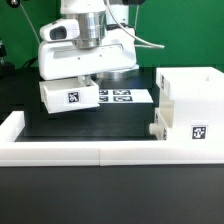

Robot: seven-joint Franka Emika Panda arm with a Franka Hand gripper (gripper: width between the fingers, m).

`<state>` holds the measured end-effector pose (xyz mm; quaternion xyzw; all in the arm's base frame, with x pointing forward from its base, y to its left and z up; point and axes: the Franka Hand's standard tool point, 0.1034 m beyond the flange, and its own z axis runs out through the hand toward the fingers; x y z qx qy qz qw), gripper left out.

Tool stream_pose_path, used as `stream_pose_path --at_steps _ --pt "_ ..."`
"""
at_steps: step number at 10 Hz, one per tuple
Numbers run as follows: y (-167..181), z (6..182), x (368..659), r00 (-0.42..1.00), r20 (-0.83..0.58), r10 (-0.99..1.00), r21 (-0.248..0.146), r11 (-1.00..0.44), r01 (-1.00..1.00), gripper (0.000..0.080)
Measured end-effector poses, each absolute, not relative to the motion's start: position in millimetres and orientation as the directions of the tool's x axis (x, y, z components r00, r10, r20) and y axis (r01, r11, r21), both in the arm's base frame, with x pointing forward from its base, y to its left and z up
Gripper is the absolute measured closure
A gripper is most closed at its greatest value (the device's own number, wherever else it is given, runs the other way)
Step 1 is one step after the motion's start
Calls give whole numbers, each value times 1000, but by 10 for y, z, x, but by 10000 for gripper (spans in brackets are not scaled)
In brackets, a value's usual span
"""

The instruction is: Assemble drawer

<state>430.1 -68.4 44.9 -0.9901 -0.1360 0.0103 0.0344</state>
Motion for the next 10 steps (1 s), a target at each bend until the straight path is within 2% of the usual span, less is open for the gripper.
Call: stream_pose_path --at_steps 1,3,5,7,10 --pt "-660 514 4414 953 -6 302 -73 -951 300 757" --pt "-668 477 4371 946 -7 324 -74 -943 323 757" --pt "-670 475 4371 899 1 437 -74 -897 436 757" --pt "-705 461 4427 775 21 632 -69 -772 632 757" --pt "-642 566 4724 552 36 833 -14 -552 834 757"
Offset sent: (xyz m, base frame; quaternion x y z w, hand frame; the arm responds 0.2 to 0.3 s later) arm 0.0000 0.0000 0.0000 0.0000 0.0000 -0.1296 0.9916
